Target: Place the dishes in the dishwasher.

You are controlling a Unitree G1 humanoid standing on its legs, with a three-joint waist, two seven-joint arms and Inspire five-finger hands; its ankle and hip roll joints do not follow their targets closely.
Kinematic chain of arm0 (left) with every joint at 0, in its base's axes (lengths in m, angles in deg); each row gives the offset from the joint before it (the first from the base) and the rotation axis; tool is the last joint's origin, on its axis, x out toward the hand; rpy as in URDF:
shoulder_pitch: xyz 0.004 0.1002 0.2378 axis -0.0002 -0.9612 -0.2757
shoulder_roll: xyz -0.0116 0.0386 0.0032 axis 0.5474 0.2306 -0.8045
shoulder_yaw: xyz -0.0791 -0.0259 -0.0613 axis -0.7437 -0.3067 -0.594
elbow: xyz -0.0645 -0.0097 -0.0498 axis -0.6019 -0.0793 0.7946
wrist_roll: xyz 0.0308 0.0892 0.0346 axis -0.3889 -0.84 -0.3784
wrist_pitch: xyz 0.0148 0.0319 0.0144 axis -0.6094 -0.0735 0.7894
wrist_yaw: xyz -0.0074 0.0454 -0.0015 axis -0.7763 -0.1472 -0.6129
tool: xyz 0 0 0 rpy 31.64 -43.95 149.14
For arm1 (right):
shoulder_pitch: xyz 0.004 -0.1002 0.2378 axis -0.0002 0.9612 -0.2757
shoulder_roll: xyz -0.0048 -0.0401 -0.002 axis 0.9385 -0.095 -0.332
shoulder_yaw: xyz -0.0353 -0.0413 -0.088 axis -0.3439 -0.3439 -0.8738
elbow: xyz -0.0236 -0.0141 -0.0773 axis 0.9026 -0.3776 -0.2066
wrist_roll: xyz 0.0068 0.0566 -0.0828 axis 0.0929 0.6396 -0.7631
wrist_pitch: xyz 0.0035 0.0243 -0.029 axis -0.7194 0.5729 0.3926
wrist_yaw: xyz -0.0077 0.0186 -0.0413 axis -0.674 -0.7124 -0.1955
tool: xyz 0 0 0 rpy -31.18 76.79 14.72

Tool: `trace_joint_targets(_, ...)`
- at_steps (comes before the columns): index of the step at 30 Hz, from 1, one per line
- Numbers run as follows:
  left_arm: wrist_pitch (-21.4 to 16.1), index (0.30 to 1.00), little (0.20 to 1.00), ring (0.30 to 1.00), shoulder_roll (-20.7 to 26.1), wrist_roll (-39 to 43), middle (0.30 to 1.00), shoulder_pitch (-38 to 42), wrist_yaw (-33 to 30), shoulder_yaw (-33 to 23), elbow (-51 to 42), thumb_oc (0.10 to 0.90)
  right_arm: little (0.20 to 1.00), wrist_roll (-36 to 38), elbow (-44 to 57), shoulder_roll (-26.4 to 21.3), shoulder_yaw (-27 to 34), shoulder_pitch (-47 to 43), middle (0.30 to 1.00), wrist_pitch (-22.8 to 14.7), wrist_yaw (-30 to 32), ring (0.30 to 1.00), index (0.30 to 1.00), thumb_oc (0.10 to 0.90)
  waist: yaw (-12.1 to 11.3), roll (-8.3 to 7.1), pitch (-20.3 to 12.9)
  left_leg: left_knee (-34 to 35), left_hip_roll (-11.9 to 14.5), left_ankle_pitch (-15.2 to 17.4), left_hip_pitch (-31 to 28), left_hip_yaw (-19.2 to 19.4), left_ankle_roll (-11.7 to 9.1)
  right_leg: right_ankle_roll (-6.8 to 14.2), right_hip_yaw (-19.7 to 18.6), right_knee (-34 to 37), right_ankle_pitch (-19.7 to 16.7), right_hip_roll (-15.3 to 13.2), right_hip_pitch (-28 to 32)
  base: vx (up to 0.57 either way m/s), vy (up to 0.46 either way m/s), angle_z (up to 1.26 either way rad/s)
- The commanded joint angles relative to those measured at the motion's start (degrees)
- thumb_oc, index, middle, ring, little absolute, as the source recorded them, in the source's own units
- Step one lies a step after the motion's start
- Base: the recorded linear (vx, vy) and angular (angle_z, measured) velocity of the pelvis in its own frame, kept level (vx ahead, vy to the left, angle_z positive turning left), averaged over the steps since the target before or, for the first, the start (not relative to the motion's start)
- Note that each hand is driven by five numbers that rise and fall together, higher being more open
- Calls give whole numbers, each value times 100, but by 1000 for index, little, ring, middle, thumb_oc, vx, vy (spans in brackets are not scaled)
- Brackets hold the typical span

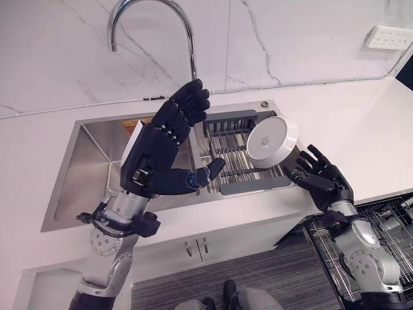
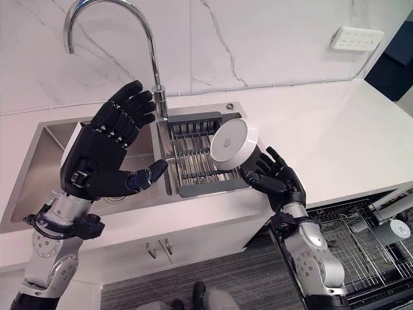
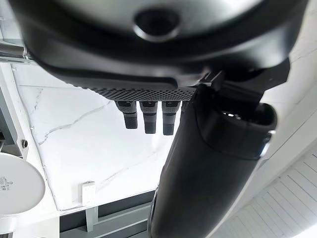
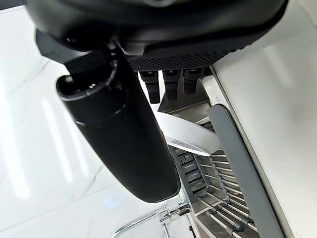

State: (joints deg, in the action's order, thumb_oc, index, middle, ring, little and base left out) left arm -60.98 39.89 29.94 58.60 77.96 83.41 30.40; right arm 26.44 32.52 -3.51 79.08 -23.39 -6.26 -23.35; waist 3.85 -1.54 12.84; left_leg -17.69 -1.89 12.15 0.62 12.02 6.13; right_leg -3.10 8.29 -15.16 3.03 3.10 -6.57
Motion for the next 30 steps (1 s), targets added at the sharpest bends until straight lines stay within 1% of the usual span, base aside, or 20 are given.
trace_joint_targets(1, -336, 900, 900, 900, 233, 61, 900, 504, -27, 35, -280, 800, 900, 152, -67, -208, 147, -675, 900, -477, -101, 900, 900, 800, -145, -76, -447, 50, 172, 694, -206, -40, -163, 943, 71, -203, 865, -377, 280, 0, 0, 0)
trace_joint_targets(14, -306, 900, 900, 900, 301, 66, 900, 575, -97, 85, -165, 800, 900, 203, -542, -267, 143, -864, 900, -517, 63, 900, 900, 800, -180, -64, -465, 50, 175, 688, -220, -40, -177, 903, 74, -203, 922, -365, 351, 0, 0, 0)
trace_joint_targets(17, -295, 900, 900, 900, 319, 94, 900, 591, -99, 91, -156, 800, 900, 243, -625, -295, 125, -902, 900, -475, 28, 900, 900, 800, -195, -63, -469, 50, 178, 687, -224, -38, -187, 907, 90, -203, 931, -376, 366, 0, 0, 0)
trace_joint_targets(20, -281, 900, 900, 900, 320, 108, 900, 624, -99, 142, -144, 800, 900, 436, -716, -356, 90, -985, 900, -389, 34, 900, 900, 800, -220, -68, -473, 50, 175, 685, -215, -51, -191, 902, 101, -203, 943, -381, 374, 0, 0, 0)
trace_joint_targets(22, -233, 900, 900, 900, 324, 243, 900, 676, -89, 193, -96, 800, 900, 637, -1006, -437, 77, -1113, 900, -341, -28, 900, 900, 800, -272, -84, -487, 50, 177, 683, -223, -65, -204, 893, 140, -203, 963, -387, 411, 20, 2, 0)
trace_joint_targets(25, -284, 900, 900, 900, 396, 209, 900, 719, -128, 244, -31, 800, 900, 895, -1386, -617, 76, -1286, 900, -279, -122, 900, 900, 800, -331, -101, -484, 50, 184, 676, -226, -71, -212, 882, 175, -203, 982, -392, 446, 34, 1, 11)
trace_joint_targets(30, -265, 900, 900, 900, 458, 204, 900, 827, -268, 329, -9, 800, 900, 966, -1789, -883, -72, -1599, 900, -219, -172, 900, 900, 800, -388, -108, -481, 50, 171, 661, -218, -97, -231, 863, 194, -203, 1017, -399, 488, 10, 5, 2)
